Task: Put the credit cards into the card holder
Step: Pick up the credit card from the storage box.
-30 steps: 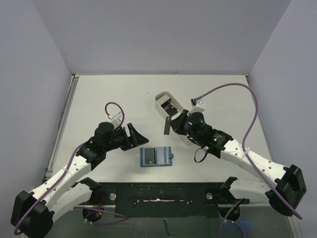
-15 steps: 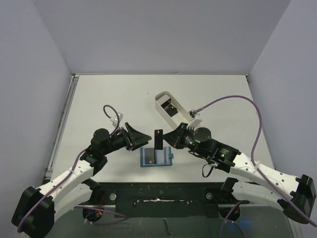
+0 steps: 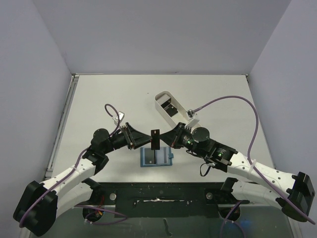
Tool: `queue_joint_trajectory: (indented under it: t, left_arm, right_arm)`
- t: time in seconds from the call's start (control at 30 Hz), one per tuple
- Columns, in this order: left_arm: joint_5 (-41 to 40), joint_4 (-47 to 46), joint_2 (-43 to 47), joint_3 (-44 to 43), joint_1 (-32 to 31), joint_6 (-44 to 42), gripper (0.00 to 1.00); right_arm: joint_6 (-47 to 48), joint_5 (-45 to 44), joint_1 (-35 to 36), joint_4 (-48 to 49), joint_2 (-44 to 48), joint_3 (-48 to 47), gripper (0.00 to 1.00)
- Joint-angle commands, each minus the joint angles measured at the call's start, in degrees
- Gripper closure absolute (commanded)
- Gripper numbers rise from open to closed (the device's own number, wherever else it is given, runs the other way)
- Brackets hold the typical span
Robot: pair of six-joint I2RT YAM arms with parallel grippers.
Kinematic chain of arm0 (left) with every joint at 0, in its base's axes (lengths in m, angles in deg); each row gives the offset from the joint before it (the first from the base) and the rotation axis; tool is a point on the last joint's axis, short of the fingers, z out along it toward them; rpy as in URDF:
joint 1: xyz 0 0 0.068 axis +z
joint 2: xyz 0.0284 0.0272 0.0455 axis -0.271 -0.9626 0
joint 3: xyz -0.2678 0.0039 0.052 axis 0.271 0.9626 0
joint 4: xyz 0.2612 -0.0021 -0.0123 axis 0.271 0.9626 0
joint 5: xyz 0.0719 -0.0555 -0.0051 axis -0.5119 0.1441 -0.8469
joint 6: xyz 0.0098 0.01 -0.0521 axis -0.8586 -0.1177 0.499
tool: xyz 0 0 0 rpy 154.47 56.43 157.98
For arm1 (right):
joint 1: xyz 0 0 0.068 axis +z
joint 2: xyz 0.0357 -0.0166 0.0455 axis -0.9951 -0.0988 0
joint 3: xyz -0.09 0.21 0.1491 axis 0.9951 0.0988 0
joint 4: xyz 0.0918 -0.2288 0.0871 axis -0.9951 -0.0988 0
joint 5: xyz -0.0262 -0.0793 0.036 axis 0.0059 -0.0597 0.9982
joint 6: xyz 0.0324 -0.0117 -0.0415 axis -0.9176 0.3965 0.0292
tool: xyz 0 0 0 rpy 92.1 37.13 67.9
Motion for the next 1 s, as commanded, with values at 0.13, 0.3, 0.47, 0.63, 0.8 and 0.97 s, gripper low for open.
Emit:
queue_joint_trajectory:
  t: [0.13,0.3,0.47,0.63,0.8,0.97]
  left_arm:
    - [0.65,-2.57,0.34,-0.47,0.34,-0.94,0.49]
    - [-0.42,1.42,1.3,-0.8,0.34,-2.56,0.41]
    - [-0.05,-0.02,1.05,-0.76,0.34,-1.93,0.44]
    - [1.56,-6.9,0.04,1.01,0.34,2.5,0.58]
    - [1.54,-8.39,1.12,1.96,0.34,3.88,0.84]
    - [0.57,-5.51,3.37,2.47,0.47,3.27,1.0]
  right_arm:
    - [-1.86,1.26,0.45,5.77,-0.08,0.27,1.0]
    - [-1.6,-0.05,0.83,4.43,0.56,0.12,1.0]
    - [-1.99,0.89,0.85,5.46,0.46,0.11,1.0]
    - [-2.82,1.98,0.98,6.53,-0.3,0.74,1.0]
    - [-3.29,1.4,0.95,5.52,-0.43,1.24,1.0]
    - [-3.53,-0.09,0.96,3.14,-0.07,1.42,0.99]
